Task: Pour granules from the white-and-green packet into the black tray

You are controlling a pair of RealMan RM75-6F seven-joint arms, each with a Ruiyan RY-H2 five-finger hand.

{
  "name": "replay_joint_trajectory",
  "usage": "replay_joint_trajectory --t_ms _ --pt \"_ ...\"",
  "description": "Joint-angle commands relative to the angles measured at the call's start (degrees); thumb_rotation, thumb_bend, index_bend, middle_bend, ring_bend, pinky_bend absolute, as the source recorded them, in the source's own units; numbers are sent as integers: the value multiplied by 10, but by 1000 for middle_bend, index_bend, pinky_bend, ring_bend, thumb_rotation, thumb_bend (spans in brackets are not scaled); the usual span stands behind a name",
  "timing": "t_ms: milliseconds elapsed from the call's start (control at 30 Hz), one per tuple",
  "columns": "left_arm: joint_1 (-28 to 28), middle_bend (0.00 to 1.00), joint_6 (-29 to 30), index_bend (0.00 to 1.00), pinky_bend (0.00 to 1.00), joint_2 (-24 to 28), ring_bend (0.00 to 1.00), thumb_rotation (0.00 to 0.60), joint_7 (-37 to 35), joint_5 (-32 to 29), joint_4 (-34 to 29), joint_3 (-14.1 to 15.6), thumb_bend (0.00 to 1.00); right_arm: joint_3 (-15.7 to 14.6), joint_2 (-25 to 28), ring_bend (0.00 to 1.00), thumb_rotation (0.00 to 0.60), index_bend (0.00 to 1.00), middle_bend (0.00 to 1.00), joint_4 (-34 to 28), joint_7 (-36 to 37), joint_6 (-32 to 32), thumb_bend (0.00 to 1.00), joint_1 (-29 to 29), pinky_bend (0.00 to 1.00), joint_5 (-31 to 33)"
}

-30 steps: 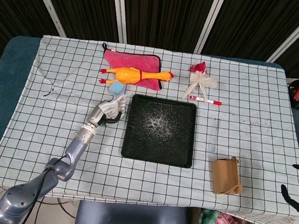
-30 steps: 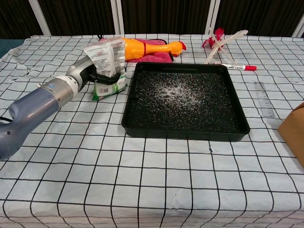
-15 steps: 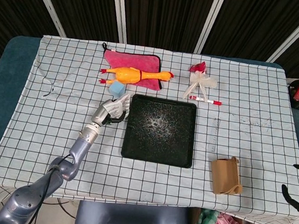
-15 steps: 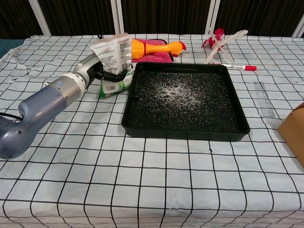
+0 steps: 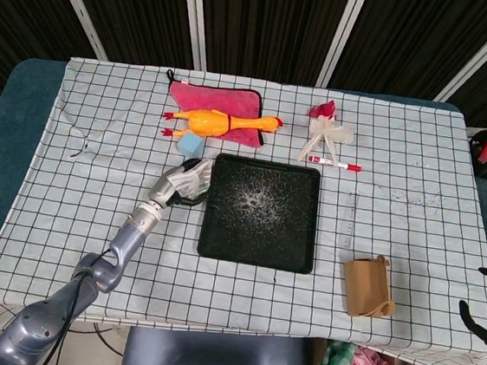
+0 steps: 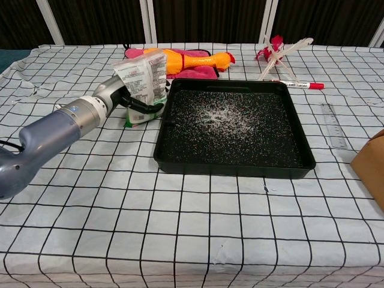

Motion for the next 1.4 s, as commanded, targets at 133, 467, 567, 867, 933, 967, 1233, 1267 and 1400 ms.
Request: replay_joint_trajectory --t_ms 133,467,567,867,933,967,1233,1267,1400 --pt "5 177 27 199 158 15 31 600 15 7 -19 5 319 0 0 145 600 300 86 1 -1 1 246 0 288 -2" --pt "26 161 73 190 155 51 32 600 63 22 -79 17 319 -1 -1 145 600 299 86 2 -2 1 246 0 288 -4" --pt "38 154 84 188 143 71 32 600 90 24 -113 22 319 -1 -1 145 600 299 86 2 -3 2 246 0 288 -4" --pt "92 141 144 165 117 180 31 600 203 25 -294 29 318 -1 -1 145 600 300 86 2 -4 2 246 0 288 -5" --pt "109 134 157 153 107 221 32 600 258 18 -360 28 318 -1 -1 145 600 300 86 1 -5 2 246 0 288 -5" --pt "119 130 158 145 103 244 32 600 288 10 -400 27 318 -1 -1 145 600 300 86 1 -5 2 245 0 288 -5" --pt "179 138 171 151 90 427 32 600 470 -32 -645 38 318 -2 -1 145 600 300 86 0 -8 3 246 0 287 -6" --pt "188 140 177 153 90 451 31 600 497 -35 -673 43 318 -2 -1 145 600 300 86 0 -8 3 246 0 287 -7" --pt "227 141 215 166 90 533 32 600 593 -51 -757 54 321 -2 -1 145 600 300 86 -1 -7 1 245 0 287 -4"
